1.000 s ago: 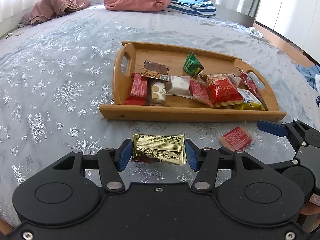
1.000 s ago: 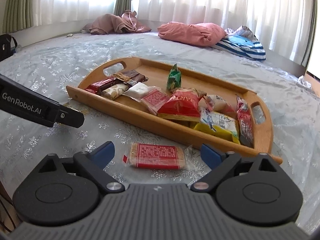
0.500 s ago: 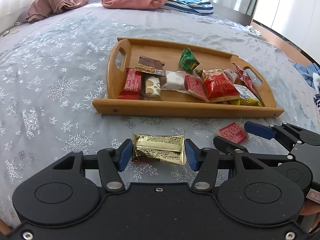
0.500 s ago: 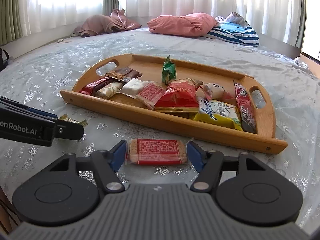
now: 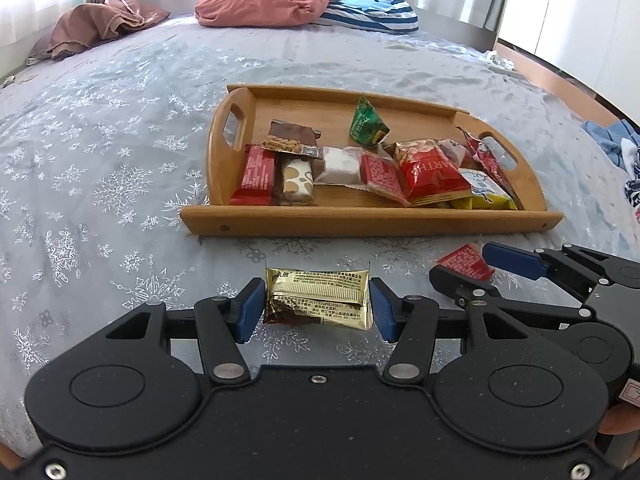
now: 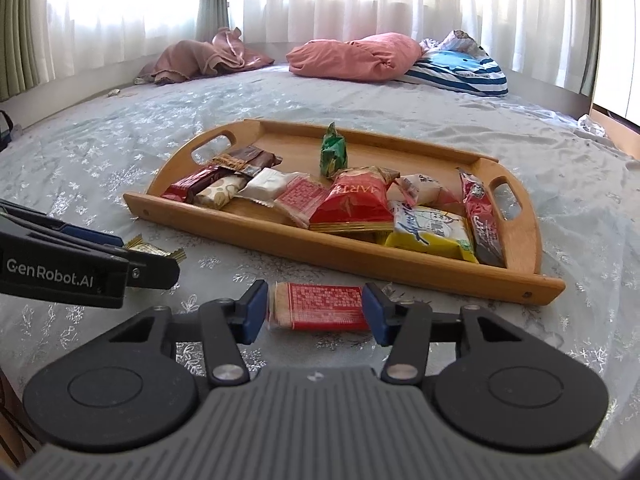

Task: Organize snacks
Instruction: 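Grasp the red-printed biscuit pack with the right tool while the left tool holds the gold pack, then carry the gold pack and biscuit pack over the tray with both tools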

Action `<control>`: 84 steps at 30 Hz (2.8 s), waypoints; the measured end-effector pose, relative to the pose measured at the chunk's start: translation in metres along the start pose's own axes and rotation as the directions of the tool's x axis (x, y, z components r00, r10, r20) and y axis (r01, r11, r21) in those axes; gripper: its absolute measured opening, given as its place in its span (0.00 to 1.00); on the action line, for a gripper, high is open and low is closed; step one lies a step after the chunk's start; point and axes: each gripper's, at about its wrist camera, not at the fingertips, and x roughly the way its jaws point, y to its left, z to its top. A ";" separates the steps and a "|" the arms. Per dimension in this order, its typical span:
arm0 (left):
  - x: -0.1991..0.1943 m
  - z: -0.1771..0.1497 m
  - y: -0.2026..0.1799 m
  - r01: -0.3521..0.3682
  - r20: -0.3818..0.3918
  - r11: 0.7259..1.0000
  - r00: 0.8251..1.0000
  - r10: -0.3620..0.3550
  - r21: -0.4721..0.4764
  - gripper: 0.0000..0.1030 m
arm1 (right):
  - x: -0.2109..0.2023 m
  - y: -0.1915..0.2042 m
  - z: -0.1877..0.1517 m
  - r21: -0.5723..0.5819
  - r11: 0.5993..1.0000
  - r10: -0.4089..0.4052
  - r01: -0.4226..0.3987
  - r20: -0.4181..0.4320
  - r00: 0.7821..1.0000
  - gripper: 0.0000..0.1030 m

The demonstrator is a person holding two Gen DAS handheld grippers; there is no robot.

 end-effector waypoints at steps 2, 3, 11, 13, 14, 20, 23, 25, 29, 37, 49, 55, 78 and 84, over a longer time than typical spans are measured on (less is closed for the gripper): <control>0.000 -0.001 0.000 -0.001 -0.001 1.000 1.000 0.001 0.003 0.52 | 0.001 0.000 -0.001 -0.005 1.000 -0.004 0.004 0.004 1.000 0.65; 0.000 -0.001 0.000 -0.001 -0.002 1.000 1.000 0.001 0.005 0.52 | 0.002 0.000 -0.001 -0.007 1.000 -0.003 0.003 0.004 1.000 0.68; 0.002 -0.003 -0.002 -0.004 -0.007 1.000 1.000 0.004 0.013 0.52 | 0.011 -0.008 0.000 0.037 0.999 -0.036 0.037 -0.013 0.999 0.79; 0.003 -0.003 -0.002 -0.003 -0.009 1.000 1.000 0.003 0.013 0.52 | 0.013 -0.008 0.000 0.036 0.999 -0.040 0.041 -0.015 0.999 0.80; 0.003 -0.004 -0.003 -0.003 -0.010 1.000 1.000 0.003 0.014 0.52 | 0.014 -0.007 0.000 0.035 0.998 -0.043 0.043 -0.016 0.999 0.80; 0.005 -0.004 -0.005 -0.001 -0.013 1.000 1.000 0.002 0.015 0.52 | 0.020 -0.007 -0.001 0.056 0.996 -0.073 0.075 -0.032 0.997 0.82; 0.006 -0.005 -0.007 0.000 -0.014 1.000 1.000 0.000 0.018 0.52 | 0.020 -0.007 -0.003 0.065 0.995 -0.078 0.080 -0.031 0.996 0.82; 0.007 -0.005 -0.009 0.000 -0.014 1.000 1.000 0.000 0.021 0.52 | 0.020 -0.007 -0.003 0.067 0.995 -0.077 0.079 -0.031 0.997 0.75; 0.008 -0.005 -0.011 0.000 -0.015 1.000 1.000 0.000 0.025 0.52 | 0.018 -0.008 -0.004 0.067 0.996 -0.063 0.064 -0.027 0.998 0.70; 0.007 -0.004 -0.012 0.002 -0.014 1.000 1.000 -0.001 0.026 0.52 | 0.012 -0.007 -0.006 0.079 0.995 -0.063 0.064 -0.014 0.998 0.68; 0.000 0.004 -0.013 0.005 0.009 1.000 1.000 -0.005 0.028 0.52 | -0.003 -0.011 -0.001 0.102 0.991 -0.090 0.089 0.002 0.996 0.68; -0.002 0.009 -0.016 0.008 0.021 0.999 1.000 -0.008 0.036 0.52 | -0.010 -0.015 0.004 0.121 0.988 -0.101 0.099 0.010 0.995 0.68; -0.006 0.043 -0.025 0.019 0.093 0.997 0.995 -0.026 0.075 0.52 | -0.024 -0.042 0.032 0.167 0.976 -0.151 0.136 0.075 0.986 0.70; -0.004 0.062 -0.022 0.024 0.117 0.998 0.993 -0.030 0.051 0.52 | -0.021 -0.045 0.041 0.164 0.977 -0.153 0.138 0.087 0.984 0.70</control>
